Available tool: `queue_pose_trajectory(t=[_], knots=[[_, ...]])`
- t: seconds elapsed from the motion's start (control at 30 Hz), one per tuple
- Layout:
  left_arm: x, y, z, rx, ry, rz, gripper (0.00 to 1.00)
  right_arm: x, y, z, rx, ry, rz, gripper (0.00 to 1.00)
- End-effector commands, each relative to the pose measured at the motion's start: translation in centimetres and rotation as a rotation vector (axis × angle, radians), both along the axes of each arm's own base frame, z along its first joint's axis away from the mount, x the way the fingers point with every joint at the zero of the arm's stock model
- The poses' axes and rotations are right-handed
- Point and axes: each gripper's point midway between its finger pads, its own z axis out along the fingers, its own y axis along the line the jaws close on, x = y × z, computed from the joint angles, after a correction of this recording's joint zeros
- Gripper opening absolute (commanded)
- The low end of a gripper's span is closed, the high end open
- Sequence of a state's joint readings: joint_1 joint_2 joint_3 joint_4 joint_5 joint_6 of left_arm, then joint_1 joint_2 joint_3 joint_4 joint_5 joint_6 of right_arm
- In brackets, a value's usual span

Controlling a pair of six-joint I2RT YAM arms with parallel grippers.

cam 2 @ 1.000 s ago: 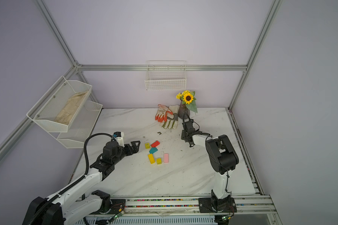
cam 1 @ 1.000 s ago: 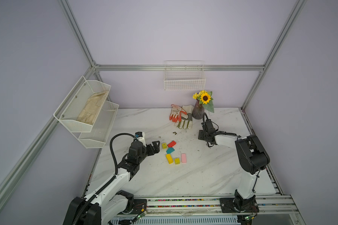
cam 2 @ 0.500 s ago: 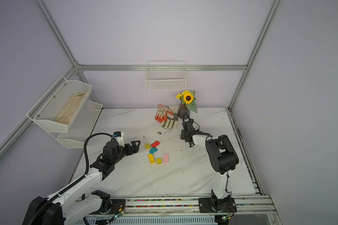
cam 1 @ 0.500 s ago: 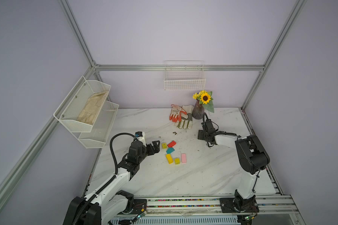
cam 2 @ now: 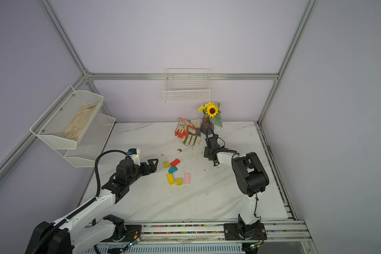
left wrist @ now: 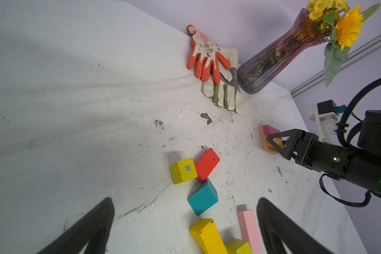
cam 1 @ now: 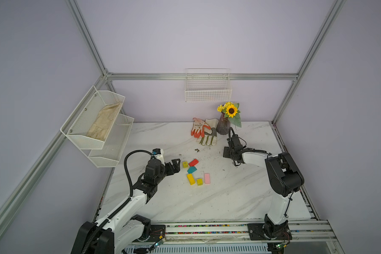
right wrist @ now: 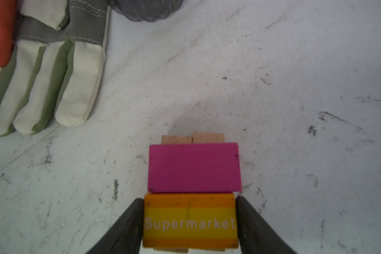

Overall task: Build the wood block tower
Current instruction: 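Lower the Supermarket block onto the magenta block and open the right gripper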

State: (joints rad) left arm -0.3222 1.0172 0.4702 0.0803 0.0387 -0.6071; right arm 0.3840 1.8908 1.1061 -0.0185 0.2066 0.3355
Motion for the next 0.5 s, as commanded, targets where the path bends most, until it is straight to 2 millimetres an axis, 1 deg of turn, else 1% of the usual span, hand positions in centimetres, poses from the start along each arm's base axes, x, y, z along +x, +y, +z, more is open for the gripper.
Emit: queue_pose_trajectory(t=[0.0, 0.37, 0.47], knots=[[1.53, -0.91, 5.07, -0.027, -0.12, -0.023, 1.0, 0.6, -0.56, 0.12, -0.01, -0.011, -0.03, 0.66], [1.55, -0.96, 4.96, -0.026, -0.117, -0.026, 0.99, 0.65, -0.78, 0.09, -0.01, -0.011, -0.037, 0.66], [1.57, -1.0, 4.98, -0.027, -0.117, -0.028, 1.0, 0.68, -0.64, 0.08, -0.005, -0.011, -0.031, 0.69]])
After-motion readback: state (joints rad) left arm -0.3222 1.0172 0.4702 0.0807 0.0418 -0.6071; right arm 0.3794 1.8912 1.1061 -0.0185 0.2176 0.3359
